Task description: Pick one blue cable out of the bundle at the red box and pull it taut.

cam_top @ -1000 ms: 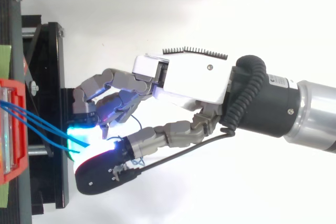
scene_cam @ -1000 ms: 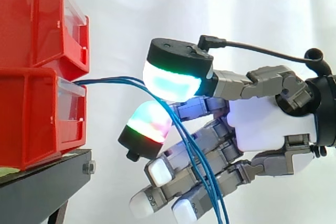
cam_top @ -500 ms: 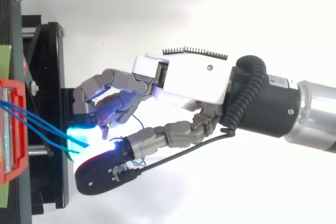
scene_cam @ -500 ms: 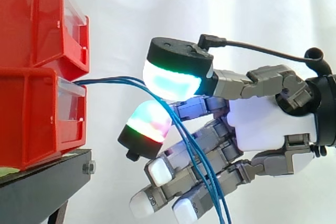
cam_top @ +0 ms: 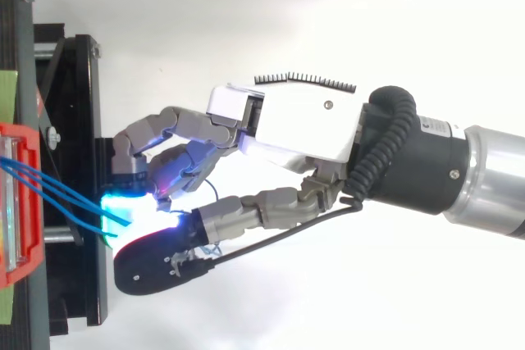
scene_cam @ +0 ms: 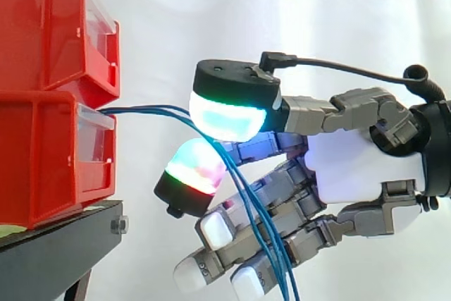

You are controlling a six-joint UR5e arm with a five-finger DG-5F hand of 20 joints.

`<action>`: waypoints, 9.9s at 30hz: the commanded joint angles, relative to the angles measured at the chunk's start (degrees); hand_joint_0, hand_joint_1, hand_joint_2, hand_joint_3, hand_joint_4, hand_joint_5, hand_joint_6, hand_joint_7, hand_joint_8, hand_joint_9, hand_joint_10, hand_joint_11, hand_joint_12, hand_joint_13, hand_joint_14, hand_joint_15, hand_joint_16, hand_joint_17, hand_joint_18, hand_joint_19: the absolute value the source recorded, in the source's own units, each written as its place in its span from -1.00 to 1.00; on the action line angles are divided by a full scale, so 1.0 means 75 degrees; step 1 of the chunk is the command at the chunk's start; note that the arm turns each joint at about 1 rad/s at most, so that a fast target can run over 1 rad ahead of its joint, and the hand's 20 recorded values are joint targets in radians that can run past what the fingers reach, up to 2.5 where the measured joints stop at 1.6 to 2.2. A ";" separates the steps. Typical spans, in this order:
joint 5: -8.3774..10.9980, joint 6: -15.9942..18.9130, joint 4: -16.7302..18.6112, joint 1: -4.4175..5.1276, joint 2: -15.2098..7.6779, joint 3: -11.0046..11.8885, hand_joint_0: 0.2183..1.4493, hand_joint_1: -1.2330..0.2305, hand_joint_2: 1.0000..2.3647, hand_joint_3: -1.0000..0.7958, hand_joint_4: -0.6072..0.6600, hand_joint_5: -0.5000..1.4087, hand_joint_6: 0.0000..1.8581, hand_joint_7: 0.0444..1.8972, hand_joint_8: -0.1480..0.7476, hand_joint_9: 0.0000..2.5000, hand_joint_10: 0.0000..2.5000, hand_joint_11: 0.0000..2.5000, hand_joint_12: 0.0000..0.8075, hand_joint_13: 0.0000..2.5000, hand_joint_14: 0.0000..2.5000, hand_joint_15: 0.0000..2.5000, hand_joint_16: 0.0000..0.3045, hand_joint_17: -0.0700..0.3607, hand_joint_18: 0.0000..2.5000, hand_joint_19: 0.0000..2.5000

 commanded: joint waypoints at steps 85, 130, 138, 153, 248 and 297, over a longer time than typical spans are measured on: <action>0.0013 -0.0009 -0.0038 0.0016 0.0086 0.0012 -0.32 -0.51 -0.97 -0.11 0.01 -0.66 -0.09 0.15 0.06 -0.35 -0.99 -0.35 0.01 -0.49 -0.99 -0.81 -0.64 -0.11 -0.39 -0.71; 0.0001 -0.0009 -0.0366 0.0016 0.0086 0.0012 -0.33 -0.40 -0.98 -0.26 0.15 -0.66 -0.16 0.09 0.10 -0.34 -0.99 -0.34 0.02 -0.47 -0.99 -0.80 -0.64 -0.11 -0.38 -0.69; 0.0001 -0.0009 -0.0366 0.0016 0.0086 0.0012 -0.25 -0.50 -0.98 -0.19 0.12 -0.68 -0.11 0.04 0.11 -0.34 -0.99 -0.33 0.03 -0.47 -0.99 -0.81 -0.64 -0.10 -0.37 -0.72; -0.0011 0.0003 -0.0378 0.0016 0.0086 0.0012 -0.06 -0.58 -1.00 -0.43 -0.02 -0.72 -0.08 -0.01 -0.03 -0.40 -0.99 -0.35 -0.03 -0.48 -0.99 -0.83 -0.66 -0.14 -0.38 -0.76; 0.0001 0.0003 -0.0706 0.0051 0.0145 0.0035 -0.25 -0.66 -1.00 -0.44 -0.16 -0.74 -0.12 0.02 -0.11 -0.65 -0.99 -0.53 -0.07 -0.76 -1.00 -0.96 -0.65 -0.11 -0.63 -0.87; -0.0023 0.0847 -0.0671 0.0087 0.0145 0.0035 -0.35 -0.44 -0.97 0.00 -0.05 -0.65 -0.05 0.22 0.10 -0.31 -0.99 -0.42 0.01 -0.54 -1.00 -0.85 -0.64 -0.11 -0.45 -0.73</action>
